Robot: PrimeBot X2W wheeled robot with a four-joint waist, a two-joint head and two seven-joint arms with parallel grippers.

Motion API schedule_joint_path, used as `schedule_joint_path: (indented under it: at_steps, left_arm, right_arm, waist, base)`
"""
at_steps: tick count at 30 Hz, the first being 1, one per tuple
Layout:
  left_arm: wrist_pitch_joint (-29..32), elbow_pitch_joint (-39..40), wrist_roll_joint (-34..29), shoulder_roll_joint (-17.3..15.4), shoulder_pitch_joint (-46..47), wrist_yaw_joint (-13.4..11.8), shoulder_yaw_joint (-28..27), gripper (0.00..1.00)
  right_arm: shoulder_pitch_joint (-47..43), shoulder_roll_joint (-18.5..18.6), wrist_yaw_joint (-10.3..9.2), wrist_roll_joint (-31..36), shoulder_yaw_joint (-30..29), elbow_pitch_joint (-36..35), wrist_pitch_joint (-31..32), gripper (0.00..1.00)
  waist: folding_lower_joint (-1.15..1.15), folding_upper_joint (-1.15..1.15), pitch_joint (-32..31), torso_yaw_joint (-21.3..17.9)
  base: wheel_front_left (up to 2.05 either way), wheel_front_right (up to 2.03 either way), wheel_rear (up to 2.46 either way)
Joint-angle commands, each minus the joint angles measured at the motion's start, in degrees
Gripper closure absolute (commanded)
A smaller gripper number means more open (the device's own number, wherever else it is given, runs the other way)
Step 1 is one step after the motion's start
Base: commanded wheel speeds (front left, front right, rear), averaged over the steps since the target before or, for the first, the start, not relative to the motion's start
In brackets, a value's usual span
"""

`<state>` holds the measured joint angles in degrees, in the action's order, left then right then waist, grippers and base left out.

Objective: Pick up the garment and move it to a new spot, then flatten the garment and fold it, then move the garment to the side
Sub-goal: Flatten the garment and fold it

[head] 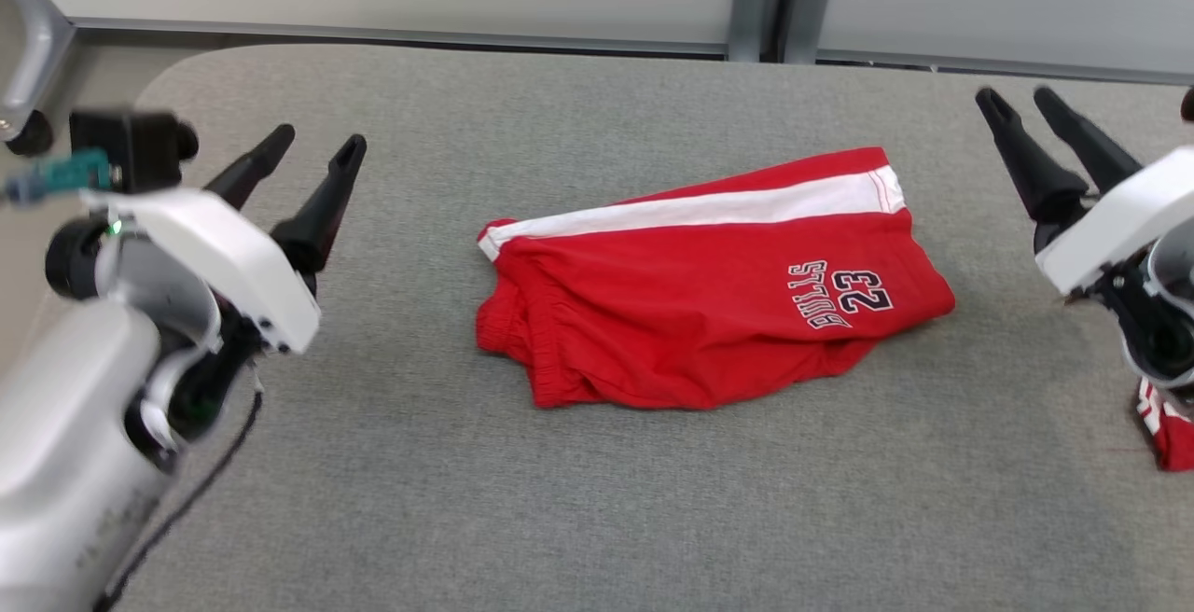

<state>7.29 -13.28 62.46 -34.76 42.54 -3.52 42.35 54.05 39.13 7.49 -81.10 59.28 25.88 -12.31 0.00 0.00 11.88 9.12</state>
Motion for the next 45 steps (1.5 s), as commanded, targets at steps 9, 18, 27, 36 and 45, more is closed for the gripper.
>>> schedule_joint_path:
  at_steps: [9,18,27,36,45]
  left_arm:
    - [-18.85,6.79,-6.01,3.03,-13.69,-7.22,-1.13,0.00]
    - [-22.46,12.70,-8.27,11.19,-23.15,-8.34,-4.79,0.00]
    - [-22.50,12.39,-13.14,17.13,-29.51,-6.27,-9.12,0.00]
    - [-22.51,10.26,-16.20,19.75,-31.25,-4.14,-10.72,0.00]
    - [-22.51,8.31,-20.09,20.03,-33.46,-4.25,-12.84,0.00]
  right_arm:
    - [-5.85,-3.18,0.03,-0.62,-0.20,9.94,-1.16,0.00]
    - [-5.66,-2.29,0.03,-5.80,0.43,18.73,8.12,0.00]
    - [-6.79,-1.89,0.03,-14.03,0.12,21.15,26.09,0.00]
    - [-4.30,-3.60,0.03,-12.73,-0.29,21.39,26.84,1.00]
    - [-8.57,-4.15,0.03,-11.13,-2.26,18.58,16.60,1.00]
  waist:
    - [0.00,0.00,-0.57,3.87]
    - [0.00,0.00,2.37,9.24]
    - [0.00,0.00,3.02,13.44]
    - [0.00,0.00,2.05,14.29]
    - [0.00,0.00,-2.39,9.16]
  base:
    - [0.00,0.00,0.00]
    - [0.00,0.00,0.00]
    - [0.00,0.00,0.00]
    - [0.00,0.00,0.00]
    - [0.00,0.00,0.00]
